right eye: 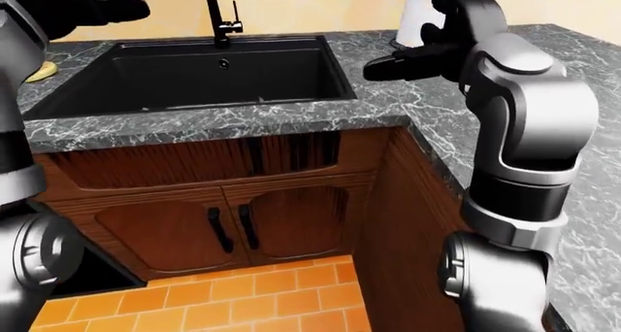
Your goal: Turn the sink spout to the right.
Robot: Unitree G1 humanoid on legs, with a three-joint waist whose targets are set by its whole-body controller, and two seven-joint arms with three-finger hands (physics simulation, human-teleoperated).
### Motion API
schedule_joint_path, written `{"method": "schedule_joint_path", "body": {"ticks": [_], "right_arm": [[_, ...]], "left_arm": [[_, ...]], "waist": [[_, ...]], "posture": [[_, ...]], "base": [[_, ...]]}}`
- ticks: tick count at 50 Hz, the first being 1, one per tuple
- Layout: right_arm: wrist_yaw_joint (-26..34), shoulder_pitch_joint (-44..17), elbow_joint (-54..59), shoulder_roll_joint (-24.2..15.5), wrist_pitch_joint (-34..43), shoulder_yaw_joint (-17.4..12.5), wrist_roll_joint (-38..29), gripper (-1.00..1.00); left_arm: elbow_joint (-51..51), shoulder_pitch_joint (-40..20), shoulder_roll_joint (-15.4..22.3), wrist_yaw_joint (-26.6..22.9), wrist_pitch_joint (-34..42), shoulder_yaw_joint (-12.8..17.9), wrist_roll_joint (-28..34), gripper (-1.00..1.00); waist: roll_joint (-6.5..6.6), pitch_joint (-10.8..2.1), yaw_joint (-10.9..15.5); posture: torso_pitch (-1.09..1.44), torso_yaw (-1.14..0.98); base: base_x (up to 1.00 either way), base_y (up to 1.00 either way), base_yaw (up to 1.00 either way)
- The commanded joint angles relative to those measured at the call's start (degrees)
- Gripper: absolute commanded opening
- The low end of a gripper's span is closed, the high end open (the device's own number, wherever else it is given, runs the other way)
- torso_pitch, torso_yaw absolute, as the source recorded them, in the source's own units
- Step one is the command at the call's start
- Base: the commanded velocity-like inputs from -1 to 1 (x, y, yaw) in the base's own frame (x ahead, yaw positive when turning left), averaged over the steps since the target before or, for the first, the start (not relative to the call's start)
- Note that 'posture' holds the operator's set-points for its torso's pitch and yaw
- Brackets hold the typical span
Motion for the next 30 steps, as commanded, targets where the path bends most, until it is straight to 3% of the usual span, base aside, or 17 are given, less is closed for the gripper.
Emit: {"method": "schedule_joint_path", "body": {"ticks": [1,6,8,9,10,12,15,19,21,23,24,26,29,30], "right_arm": [[0.2,-2.5,-2.1,-0.5,-1.8,-0.1,0.2,1.0],[0.2,-2.4,-2.0,-0.6,-1.7,-0.3,0.2,1.0],[0.1,-2.4,-2.0,-0.6,-1.7,-0.3,0.3,1.0],[0.1,-2.3,-2.1,-0.6,-1.7,-0.3,0.3,1.0],[0.1,-2.5,-2.1,-0.7,-1.6,-0.3,0.3,1.0],[0.2,-2.7,-1.8,-0.9,-1.6,-0.3,0.3,1.0],[0.1,-3.0,-1.7,-1.1,-1.5,-0.4,0.3,1.0],[0.2,-2.8,-2.4,-1.5,-1.0,-0.7,0.5,1.0],[0.2,-2.7,-2.8,-1.6,-0.6,-0.9,0.6,1.0],[0.1,-2.6,-3.1,-1.8,-0.3,-0.9,0.7,1.0],[0.2,-2.6,-3.1,-1.9,-0.3,-0.8,0.7,1.0],[0.2,-3.0,-3.1,-2.0,0.0,-0.7,0.7,1.0],[0.3,-3.2,-3.1,-2.1,0.1,-0.6,0.7,1.0],[0.3,-2.9,-3.2,-2.1,0.0,-0.8,0.7,1.0]], "left_arm": [[0.4,-3.0,1.8,0.2,-3.6,1.3,0.9,1.0],[5.7,-4.7,3.4,-0.5,-6.4,1.4,1.7,1.0],[7.3,-5.3,4.1,-0.7,-7.1,1.6,1.9,1.0],[8.1,-5.5,4.5,-0.9,-7.7,1.6,2.1,1.0],[8.8,-5.7,4.7,-1.0,-8.1,1.4,2.4,1.0],[12.2,-6.9,5.5,-1.6,-10.2,1.0,3.4,1.0],[15.2,-8.4,6.4,-2.2,-11.6,1.0,4.4,1.0],[17.0,-9.5,7.7,-2.8,-12.4,1.2,5.3,1.0],[17.9,-9.9,8.3,-3.2,-12.8,1.3,5.6,1.0],[18.7,-10.2,9.1,-3.4,-13.2,1.6,5.9,1.0],[19.2,-10.3,9.5,-3.6,-13.4,1.8,5.9,1.0],[20.6,-10.6,10.4,-3.8,-14.1,2.1,6.0,1.0],[22.6,-11.9,12.3,-4.2,-14.8,2.4,6.1,1.0],[23.4,-12.5,13.0,-4.4,-14.9,2.5,6.1,1.0]], "waist": [[-0.13,-2.07,0.7],[2.88,-1.14,0.3],[5.27,-1.55,-0.2],[7.18,-2.24,-0.4],[6.34,-2.24,-0.4],[6.81,-1.84,-0.4],[5.37,-2.34,0.0],[3.23,-1.57,0.3],[1.47,-1.64,0.7],[-1.87,-2.45,1.1],[-0.74,-2.28,1.0],[-1.05,-1.69,0.9],[0.48,-2.22,0.6],[1.07,-1.84,0.5]], "posture": [[0.0,0.0],[0.0,0.0],[0.0,0.0],[0.0,0.0],[0.0,0.0],[0.0,0.0],[0.0,0.0],[0.0,0.0],[0.0,0.0],[0.0,0.0],[0.0,0.0],[0.0,0.0],[0.0,0.0],[0.0,0.0]], "base": [[0.17,0.0,0.0],[0.18,0.0,0.0],[0.18,0.0,0.0],[0.18,0.0,0.0],[0.18,0.0,0.0],[0.18,0.0,0.0],[0.17,0.0,0.0],[0.17,0.0,0.0],[0.17,0.0,0.0],[0.17,0.0,0.0],[0.17,0.0,0.0],[0.18,0.0,0.0],[0.18,0.0,0.0],[0.17,0.0,0.0]]}}
